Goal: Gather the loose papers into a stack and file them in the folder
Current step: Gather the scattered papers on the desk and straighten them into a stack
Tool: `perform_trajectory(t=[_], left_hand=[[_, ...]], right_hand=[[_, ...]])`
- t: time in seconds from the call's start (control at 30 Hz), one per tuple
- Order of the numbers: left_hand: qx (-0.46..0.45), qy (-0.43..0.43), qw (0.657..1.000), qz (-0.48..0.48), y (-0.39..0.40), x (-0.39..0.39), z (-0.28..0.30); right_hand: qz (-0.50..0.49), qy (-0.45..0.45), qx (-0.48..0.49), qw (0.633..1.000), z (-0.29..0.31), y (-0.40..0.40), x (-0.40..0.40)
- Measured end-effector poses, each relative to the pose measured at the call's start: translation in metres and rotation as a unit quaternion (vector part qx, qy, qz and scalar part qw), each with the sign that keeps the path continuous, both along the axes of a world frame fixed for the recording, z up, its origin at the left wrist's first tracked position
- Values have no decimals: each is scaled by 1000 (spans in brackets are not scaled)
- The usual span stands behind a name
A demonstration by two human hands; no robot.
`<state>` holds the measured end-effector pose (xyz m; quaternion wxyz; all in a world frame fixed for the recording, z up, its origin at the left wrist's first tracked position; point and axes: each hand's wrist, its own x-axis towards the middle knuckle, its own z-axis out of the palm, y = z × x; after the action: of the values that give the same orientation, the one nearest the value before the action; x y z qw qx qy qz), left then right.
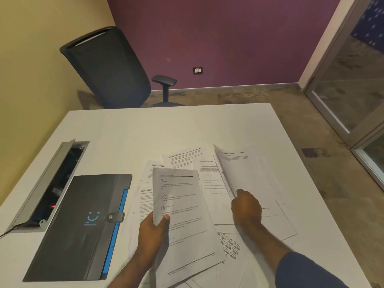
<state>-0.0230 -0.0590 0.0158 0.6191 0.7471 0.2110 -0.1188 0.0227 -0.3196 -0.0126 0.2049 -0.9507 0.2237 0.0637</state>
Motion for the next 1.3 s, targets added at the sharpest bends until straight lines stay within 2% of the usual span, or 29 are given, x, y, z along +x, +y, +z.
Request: perform_trajectory(t=[0.13, 0.23, 0.37, 0.53, 0.7, 0.8, 0.9, 0.97, 1.03, 1.07, 1.13, 1.17, 1.2, 1.3], left_hand=[[-33, 4, 999, 5, -10, 10, 11], [-54, -6, 998, -12, -25, 18, 23], [-79, -20, 996, -43, -47, 26, 38], [-178, -31, 983, -41, -54, 32, 50], [-95, -26, 995, -7, -50, 36, 47], [-82, -21, 996, -3, -44, 41, 50], [-81, -26, 996, -10, -29, 45, 54], [-97, -30, 995, -22, -15, 47, 56], [-120, -35, 992, -37, -4, 48, 60], [-133, -37, 989, -47, 1, 49, 63], [-166, -37, 983, -72, 7, 51, 67], [-175, -36, 980, -86, 8, 52, 70], [-178, -37, 978, -99, 9, 53, 73], [-178, -46, 974, -135, 8, 56, 81]], right_hand=[[11, -159, 69, 985, 30, 16, -7], [44, -225, 151, 962, 50, 41, -15], [133, -228, 196, 944, 56, 73, -25], [259, -231, 160, 924, 54, 92, -40], [348, -216, 146, 900, 46, 92, -52], [294, -238, 195, 905, 50, 78, -51], [128, -289, 297, 901, 63, 51, -38], [27, -310, 298, 902, 74, 27, -24], [-45, -254, 342, 904, 86, 8, -9], [-54, -207, 422, 881, 93, 1, -3], [-10, -150, 583, 798, 105, -10, 6], [28, -136, 617, 775, 110, -13, 9], [65, -124, 623, 770, 116, -14, 10], [121, -128, 520, 836, 125, -9, 14]])
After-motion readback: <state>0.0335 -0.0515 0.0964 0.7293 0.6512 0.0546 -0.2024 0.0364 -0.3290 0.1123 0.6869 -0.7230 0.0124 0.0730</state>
